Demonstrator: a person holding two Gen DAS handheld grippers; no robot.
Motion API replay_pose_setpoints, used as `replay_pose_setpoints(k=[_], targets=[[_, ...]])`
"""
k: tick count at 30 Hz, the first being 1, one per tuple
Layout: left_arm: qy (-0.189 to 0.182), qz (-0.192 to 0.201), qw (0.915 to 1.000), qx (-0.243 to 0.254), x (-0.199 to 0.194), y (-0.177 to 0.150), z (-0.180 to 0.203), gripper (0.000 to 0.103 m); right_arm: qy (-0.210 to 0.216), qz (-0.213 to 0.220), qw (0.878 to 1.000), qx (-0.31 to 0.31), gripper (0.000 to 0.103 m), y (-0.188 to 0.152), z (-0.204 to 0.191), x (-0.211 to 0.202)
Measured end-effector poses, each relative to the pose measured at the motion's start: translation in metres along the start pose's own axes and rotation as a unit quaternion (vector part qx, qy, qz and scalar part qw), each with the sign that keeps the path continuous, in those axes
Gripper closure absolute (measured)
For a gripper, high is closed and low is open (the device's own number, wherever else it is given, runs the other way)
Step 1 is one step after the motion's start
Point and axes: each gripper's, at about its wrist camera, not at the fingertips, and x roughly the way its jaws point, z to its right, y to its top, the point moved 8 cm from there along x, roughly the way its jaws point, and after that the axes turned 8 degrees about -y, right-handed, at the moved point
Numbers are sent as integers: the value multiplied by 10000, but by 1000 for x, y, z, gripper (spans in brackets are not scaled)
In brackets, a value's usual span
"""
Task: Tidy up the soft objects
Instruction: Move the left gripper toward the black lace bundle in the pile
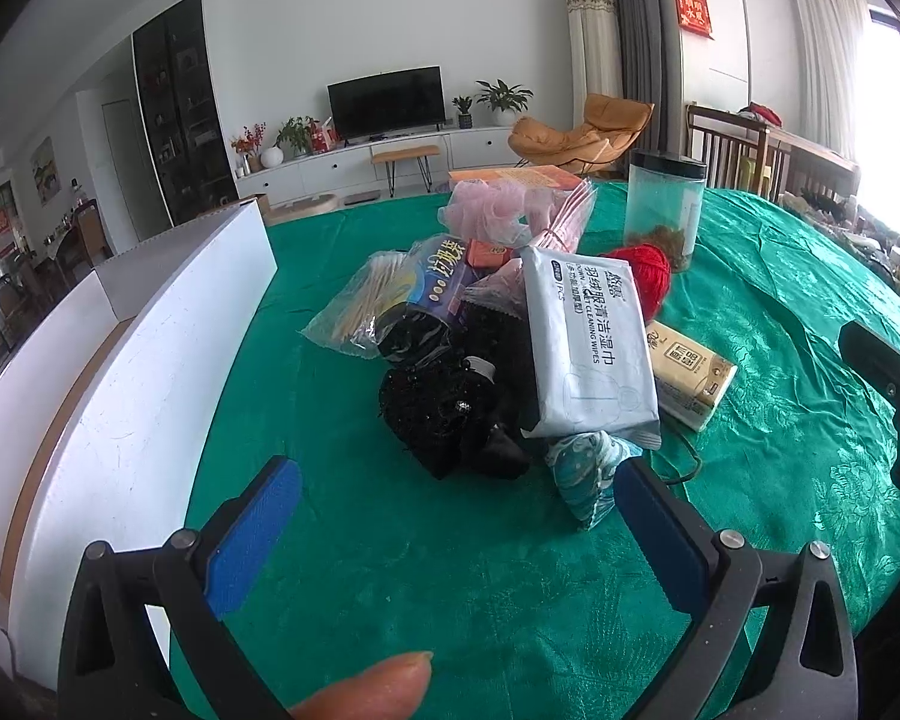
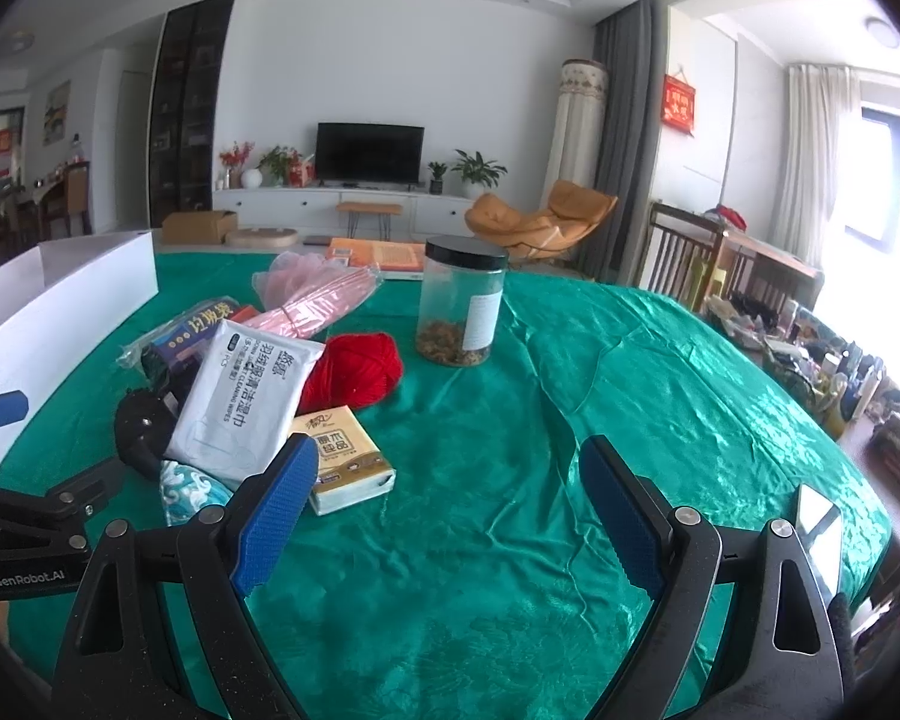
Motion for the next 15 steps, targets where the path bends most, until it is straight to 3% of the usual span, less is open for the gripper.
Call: replay_pose_setpoints(k=[15], targets=[[109,-300,9995,27,20,-17,-8,0,19,-17,10000,-3,12,-1,-1,1]])
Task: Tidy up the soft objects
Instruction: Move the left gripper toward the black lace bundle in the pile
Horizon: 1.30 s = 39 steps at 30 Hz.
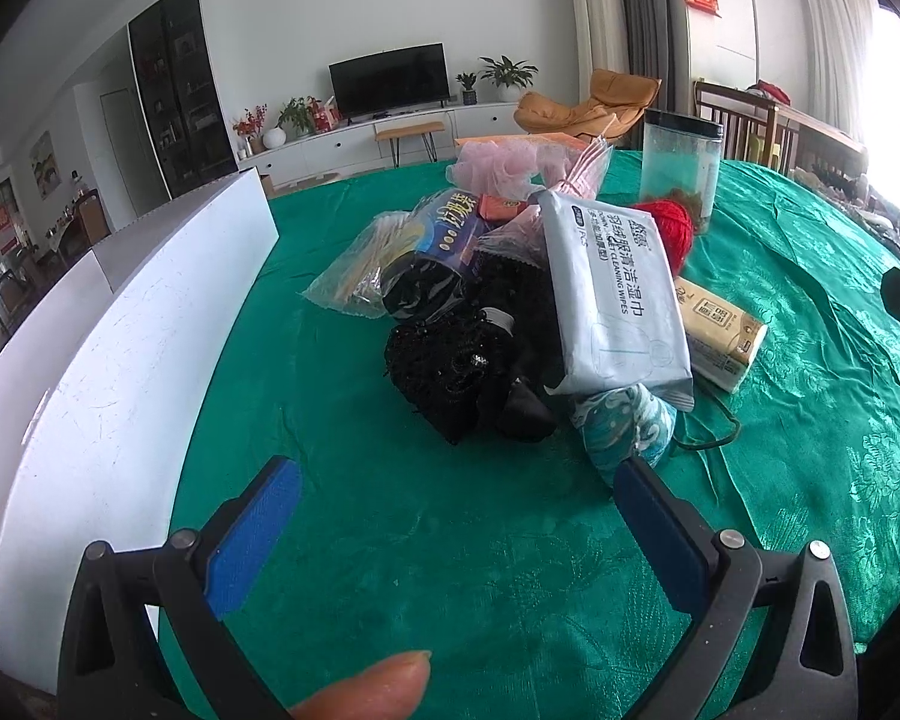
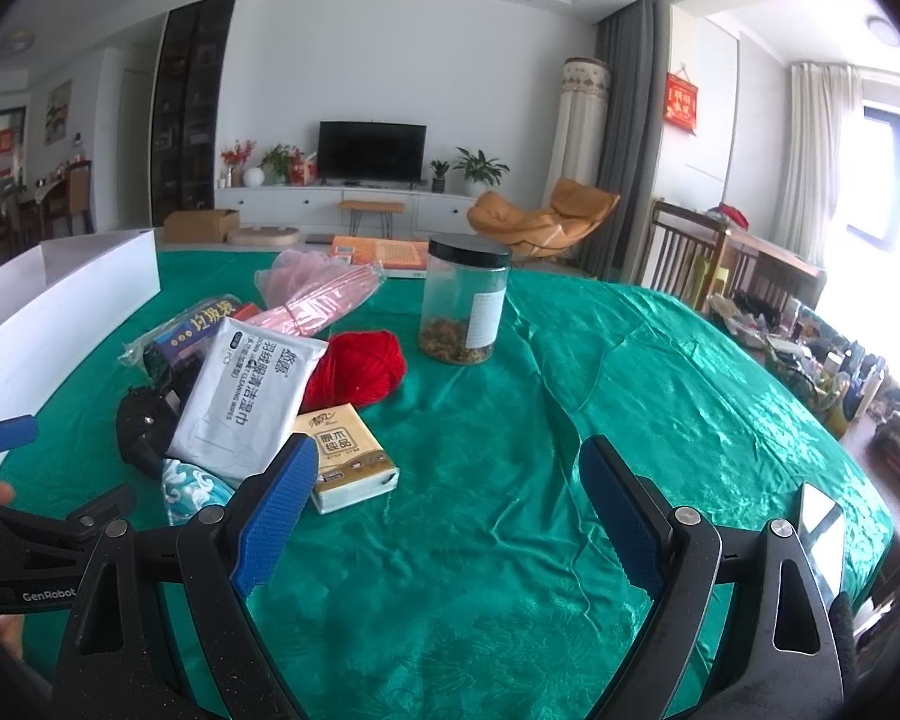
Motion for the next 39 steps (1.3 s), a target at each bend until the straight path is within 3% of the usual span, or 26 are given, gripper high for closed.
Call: replay_pose_setpoints(k=[16,39], targets=[[58,-224,9997,-115,18,-11,-12,0,8,-2,10000,3,12,0,0,0],[-156,-708,9972,-201,34,-23,-12,0,35,-30,10000,-18,12,-6,-4,2]])
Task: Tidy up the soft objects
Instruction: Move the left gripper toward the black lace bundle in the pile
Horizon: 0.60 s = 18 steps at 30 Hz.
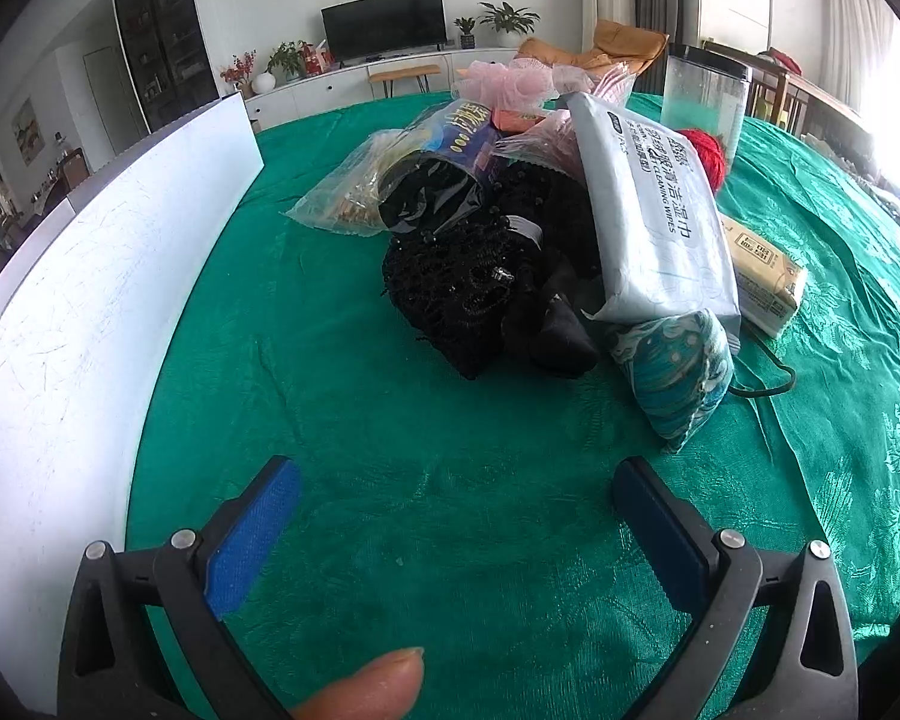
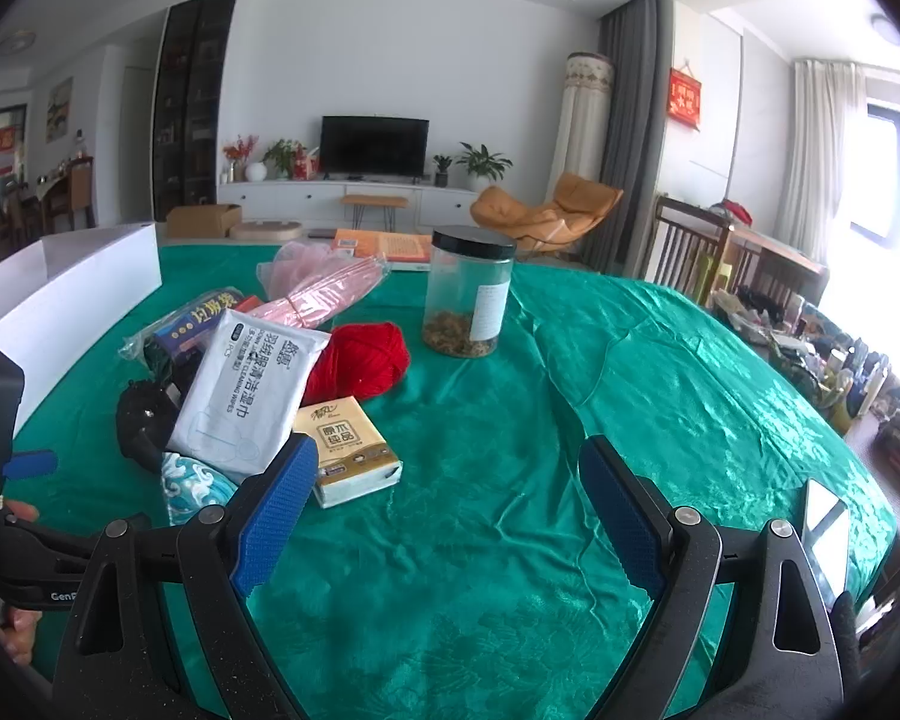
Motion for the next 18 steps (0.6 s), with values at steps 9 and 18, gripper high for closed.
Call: replay_pose_setpoints(k=[9,18], targets=[[-135,-69,9998,-162,3,-1,-3,0,-1,-5,10000,0,12,0,0,0],[-203,-120,9994,-246,4,-2,-4,0,13,-32,10000,0,12,-2,-1,2]])
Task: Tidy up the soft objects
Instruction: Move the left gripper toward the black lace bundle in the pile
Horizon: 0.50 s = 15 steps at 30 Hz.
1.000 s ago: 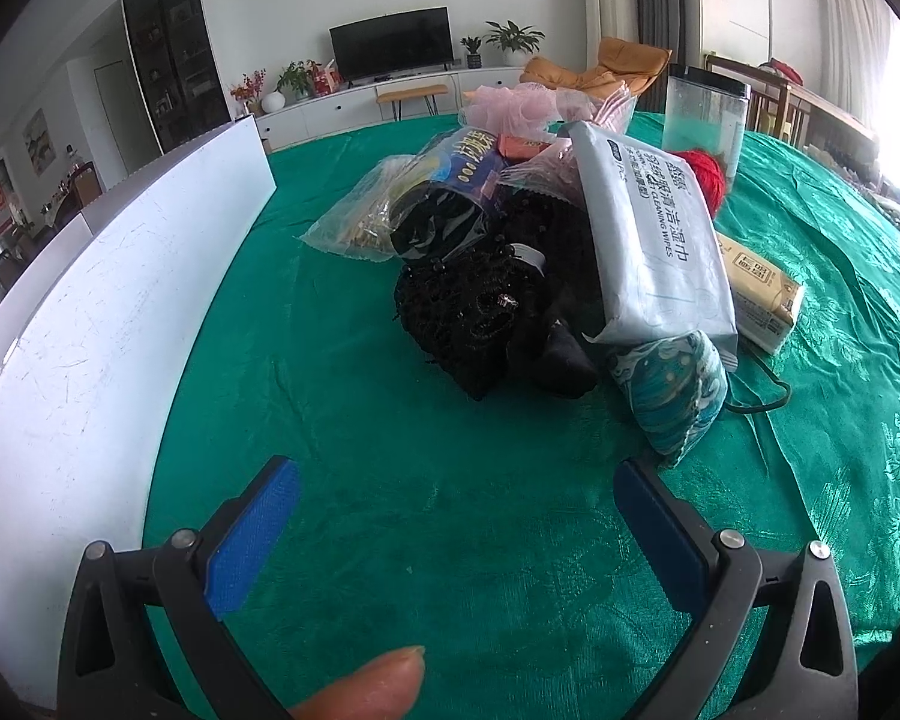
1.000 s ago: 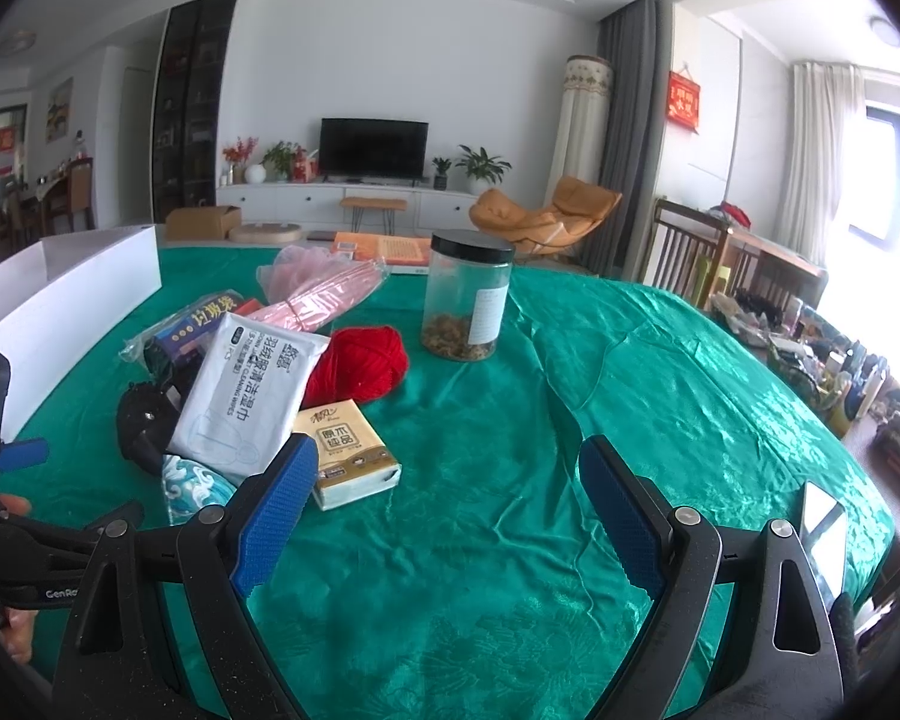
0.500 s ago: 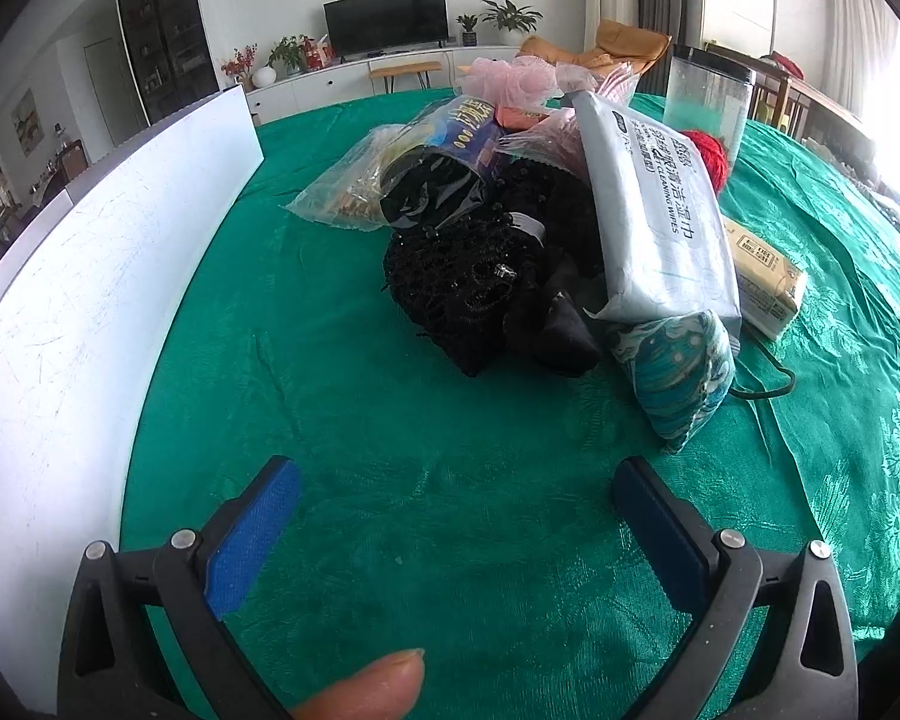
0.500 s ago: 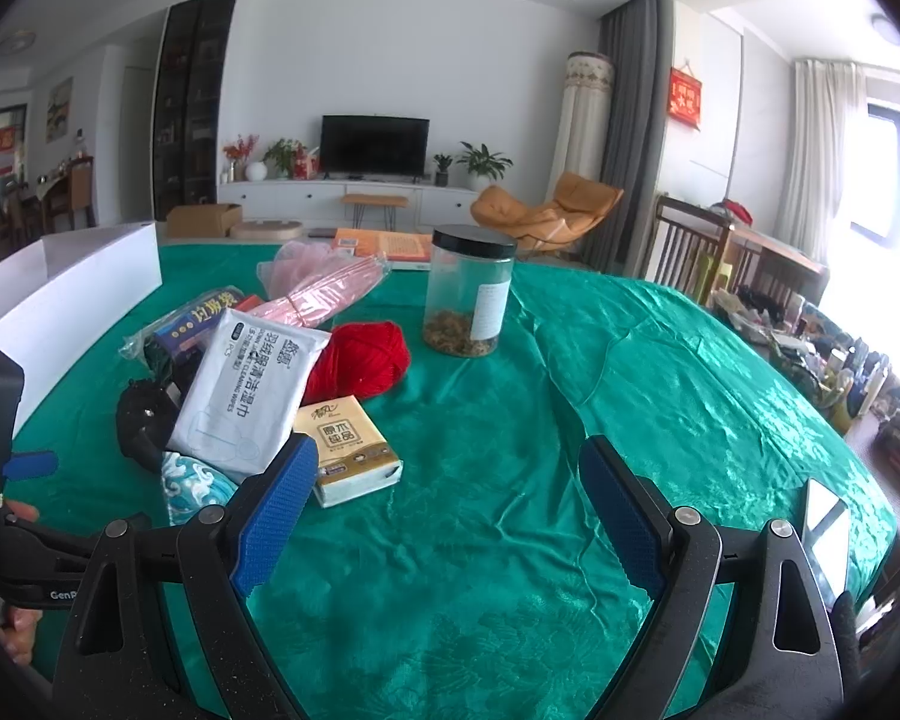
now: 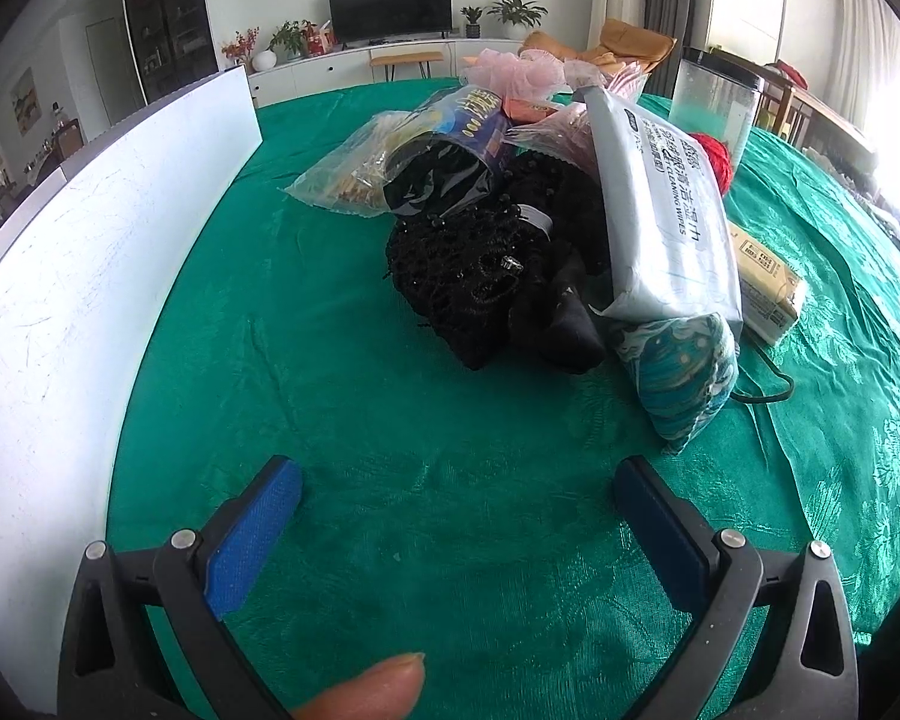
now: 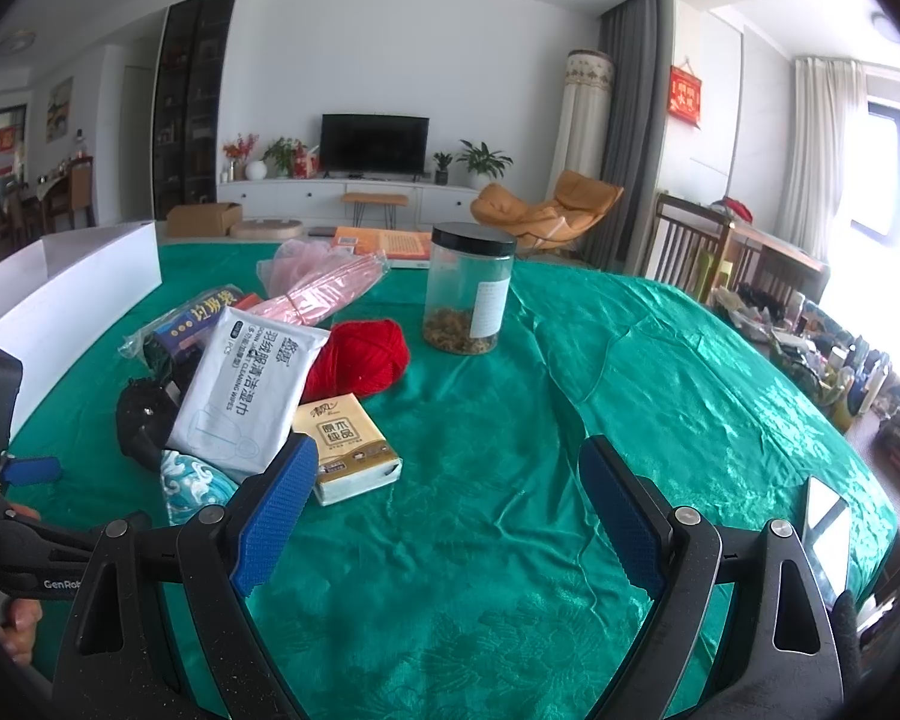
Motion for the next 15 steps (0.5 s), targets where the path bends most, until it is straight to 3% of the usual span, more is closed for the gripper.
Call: replay_pose_setpoints(k=[15], targets=[[-347,-144,9988,305,26,33,-15,0,15,-59,10000,9,12,-2,1,2]])
